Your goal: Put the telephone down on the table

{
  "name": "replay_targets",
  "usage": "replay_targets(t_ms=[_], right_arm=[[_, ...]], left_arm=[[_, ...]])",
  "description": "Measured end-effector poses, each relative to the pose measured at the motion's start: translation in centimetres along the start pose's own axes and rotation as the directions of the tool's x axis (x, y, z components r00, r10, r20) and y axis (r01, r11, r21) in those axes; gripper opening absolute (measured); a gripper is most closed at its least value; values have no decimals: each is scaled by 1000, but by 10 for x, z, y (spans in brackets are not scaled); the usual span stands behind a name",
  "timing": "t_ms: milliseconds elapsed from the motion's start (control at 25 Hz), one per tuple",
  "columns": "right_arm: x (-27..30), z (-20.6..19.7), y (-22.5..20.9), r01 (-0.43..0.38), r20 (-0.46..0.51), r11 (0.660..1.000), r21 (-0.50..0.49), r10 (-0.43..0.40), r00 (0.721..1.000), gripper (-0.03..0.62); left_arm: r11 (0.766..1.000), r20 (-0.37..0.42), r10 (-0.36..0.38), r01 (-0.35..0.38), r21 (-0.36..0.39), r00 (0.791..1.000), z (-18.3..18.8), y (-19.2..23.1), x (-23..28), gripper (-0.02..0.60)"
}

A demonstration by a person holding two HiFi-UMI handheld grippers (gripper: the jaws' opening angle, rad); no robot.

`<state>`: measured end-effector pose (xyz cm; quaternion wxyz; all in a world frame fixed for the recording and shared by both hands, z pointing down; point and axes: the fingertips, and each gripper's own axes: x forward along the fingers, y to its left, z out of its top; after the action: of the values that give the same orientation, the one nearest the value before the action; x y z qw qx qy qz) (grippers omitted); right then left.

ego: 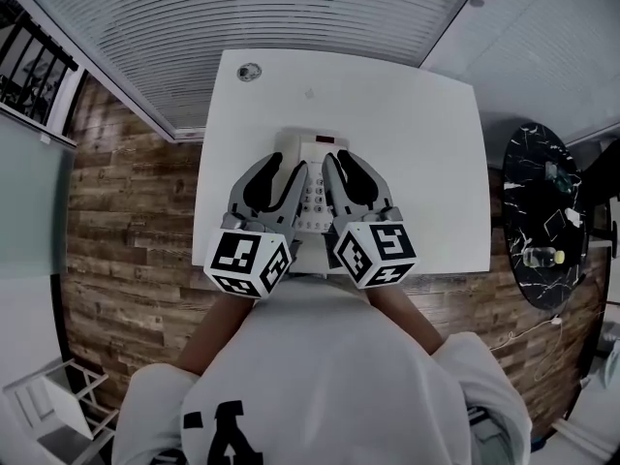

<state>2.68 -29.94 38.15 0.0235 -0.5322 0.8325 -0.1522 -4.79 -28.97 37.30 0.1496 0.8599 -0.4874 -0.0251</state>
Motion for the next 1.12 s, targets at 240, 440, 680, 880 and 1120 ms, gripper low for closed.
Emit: replay_targets(t_ms=[240,440,680,880,1120], right_arm=[[-1,15,18,-31,50,999,16,30,998,55],[-1,17,27,-65,82,998,10,64,995,46],[3,12,43,-66,109,998,10,65,992,41],[-1,0,54,-56,109,998,20,54,993,41],[-14,9,47,-45,133,999,8,43,990,40]], left_arm=[[1000,-9,9,-9,3,1000,4,6,-4,18],[1000,-16,-8,8,10,1000,8,7,-7,5],[999,-6,-45,45,20,999,13,13,-18,5],[997,-21,-78,78,17,997,7,13,-25,5],[995,-2,-87,87,48,996,15,-3,-28,5]])
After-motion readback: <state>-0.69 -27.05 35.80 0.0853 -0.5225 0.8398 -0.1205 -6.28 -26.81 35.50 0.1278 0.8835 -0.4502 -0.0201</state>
